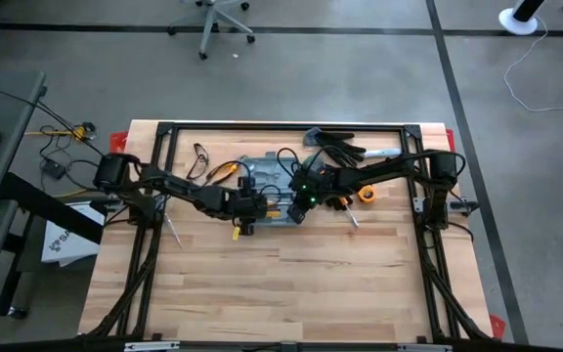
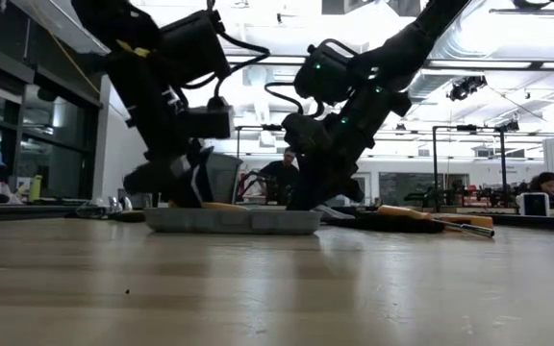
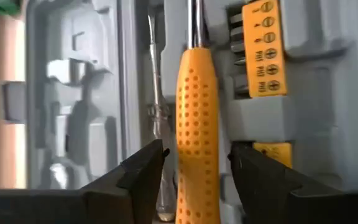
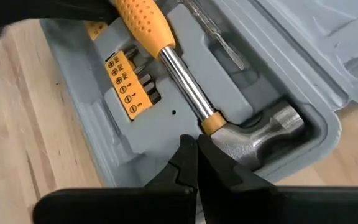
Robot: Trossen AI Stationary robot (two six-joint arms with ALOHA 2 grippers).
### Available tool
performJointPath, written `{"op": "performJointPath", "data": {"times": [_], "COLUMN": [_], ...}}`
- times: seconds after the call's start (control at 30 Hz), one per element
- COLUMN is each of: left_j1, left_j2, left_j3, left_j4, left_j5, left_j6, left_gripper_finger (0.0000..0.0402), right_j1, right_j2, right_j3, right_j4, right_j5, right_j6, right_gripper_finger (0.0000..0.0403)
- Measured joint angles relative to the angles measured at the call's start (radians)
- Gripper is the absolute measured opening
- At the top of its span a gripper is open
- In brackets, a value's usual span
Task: Prefit tool cases
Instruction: Remove the yellow hammer from the gray toolbox
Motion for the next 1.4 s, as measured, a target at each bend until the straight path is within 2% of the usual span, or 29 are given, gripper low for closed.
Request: {"op": "performJointPath", "data": {"times": [0.17, 0.33, 0.43, 0.53, 0.6, 0.8, 1.0, 1.1, 1.23, 1.4], "left_j1": [0.009, 0.016, 0.032, 0.065, 0.092, 0.149, 0.154, 0.153, 0.153, 0.157], "left_j2": [0.075, 0.122, 0.128, 0.128, 0.129, 0.100, 0.026, -0.007, -0.031, -0.041], "left_j3": [0.005, 0.006, 0.013, 0.029, 0.035, 0.064, 0.083, 0.085, 0.085, 0.086], "left_j4": [0.061, 0.086, 0.094, 0.067, 0.070, 0.036, 0.000, 0.007, -0.007, -0.185], "left_j5": [-0.124, -0.143, -0.096, -0.022, 0.020, 0.118, 0.095, 0.094, 0.139, 0.101], "left_j6": [0.033, 0.010, -0.013, -0.116, -0.187, -0.252, -0.195, -0.181, -0.145, -0.202], "left_gripper_finger": [0.0173, 0.0153, 0.0107, 0.0031, 0.0011, 0.0001, 0.0000, 0.0001, 0.0001, 0.0015], "right_j1": [0.000, 0.005, 0.008, 0.018, 0.026, 0.033, 0.021, 0.019, 0.025, 0.024], "right_j2": [0.000, -0.001, -0.003, -0.006, -0.005, -0.045, -0.152, -0.155, -0.150, -0.150], "right_j3": [-0.001, -0.025, -0.067, -0.104, -0.114, -0.121, -0.123, -0.123, -0.123, -0.121], "right_j4": [0.004, 0.034, 0.103, 0.178, 0.210, 0.230, 0.115, 0.064, 0.082, 0.115], "right_j5": [-0.004, -0.021, -0.049, -0.060, -0.064, -0.059, 0.031, 0.046, 0.043, 0.050], "right_j6": [0.002, 0.024, 0.077, 0.132, 0.156, 0.177, 0.153, 0.126, 0.121, 0.124], "right_gripper_finger": [0.0000, 0.0000, 0.0000, 0.0000, 0.0000, 0.0000, 0.0000, 0.0000, 0.0000, 0.0000]}}
